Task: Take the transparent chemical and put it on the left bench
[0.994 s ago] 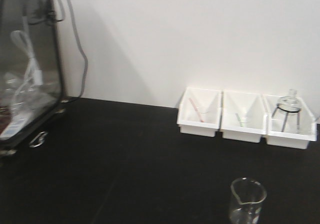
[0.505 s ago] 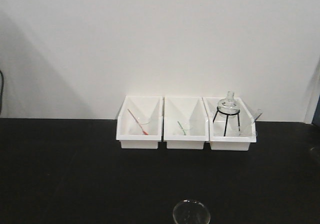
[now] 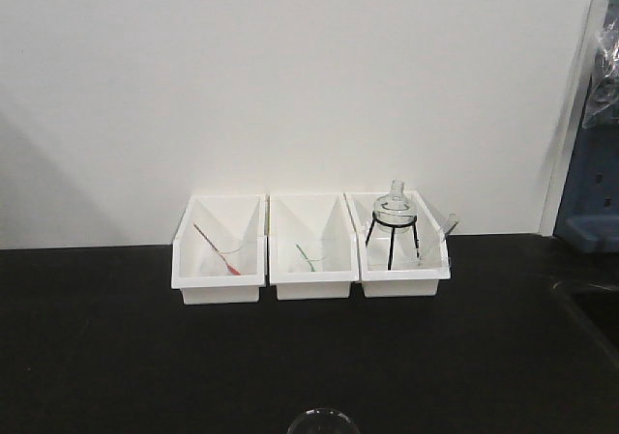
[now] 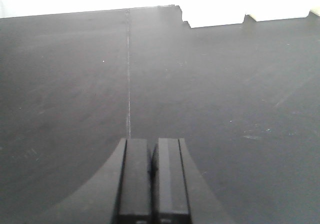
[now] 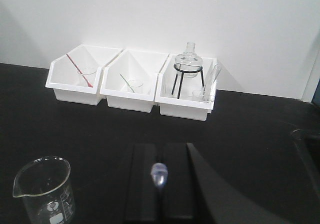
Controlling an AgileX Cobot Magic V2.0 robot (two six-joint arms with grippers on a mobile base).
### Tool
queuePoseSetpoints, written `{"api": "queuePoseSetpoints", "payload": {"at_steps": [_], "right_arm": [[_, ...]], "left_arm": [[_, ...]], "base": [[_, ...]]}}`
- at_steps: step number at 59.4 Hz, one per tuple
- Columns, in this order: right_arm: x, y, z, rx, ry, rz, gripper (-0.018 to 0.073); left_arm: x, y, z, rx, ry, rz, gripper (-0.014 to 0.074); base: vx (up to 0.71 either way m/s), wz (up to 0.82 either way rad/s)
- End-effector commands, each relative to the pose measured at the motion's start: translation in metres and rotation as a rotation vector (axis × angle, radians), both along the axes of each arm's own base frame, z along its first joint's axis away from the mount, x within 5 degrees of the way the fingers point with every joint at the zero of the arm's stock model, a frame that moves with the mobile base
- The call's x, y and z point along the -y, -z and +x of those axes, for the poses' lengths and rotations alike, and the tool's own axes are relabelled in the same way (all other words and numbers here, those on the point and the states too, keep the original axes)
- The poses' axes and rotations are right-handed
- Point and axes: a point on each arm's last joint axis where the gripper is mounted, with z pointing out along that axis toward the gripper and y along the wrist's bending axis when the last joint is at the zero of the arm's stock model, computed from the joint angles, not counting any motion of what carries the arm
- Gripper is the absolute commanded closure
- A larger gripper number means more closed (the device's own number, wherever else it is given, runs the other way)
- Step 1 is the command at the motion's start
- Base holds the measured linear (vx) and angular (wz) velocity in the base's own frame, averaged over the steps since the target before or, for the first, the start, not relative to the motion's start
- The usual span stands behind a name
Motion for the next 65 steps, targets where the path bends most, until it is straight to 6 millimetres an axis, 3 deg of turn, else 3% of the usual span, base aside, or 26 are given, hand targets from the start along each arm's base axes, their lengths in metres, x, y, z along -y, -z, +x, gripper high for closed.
{"api": "queuePoseSetpoints", "payload": {"at_steps": [1, 39, 48, 65], "right_arm": [[0.000, -0.018, 0.000, 0.108, -0.002, 0.018, 0.0562], [-0.002, -0.029, 0.004, 0.208, -0.007, 0.116, 0.0562], [-0.011, -0.024, 0.038, 0.187, 0.002, 0.209, 0.0560], [-0.042, 0.000, 0.130, 0.135, -0.037, 0.222, 0.0559]], "left_arm": [[0.000, -0.003, -0.001, 0.081, 0.001, -0.014, 0.0600], [0.000, -0.003, -0.001, 0.081, 0.001, -0.014, 0.0600], [0.000, -0.003, -0.001, 0.081, 0.001, -0.014, 0.0600], [0.000, -0.003, -0.001, 0.081, 0.001, -0.014, 0.0600]], "base": [[0.00, 0.02], [0.00, 0.01], [0.00, 0.00], [0.00, 0.00]]}}
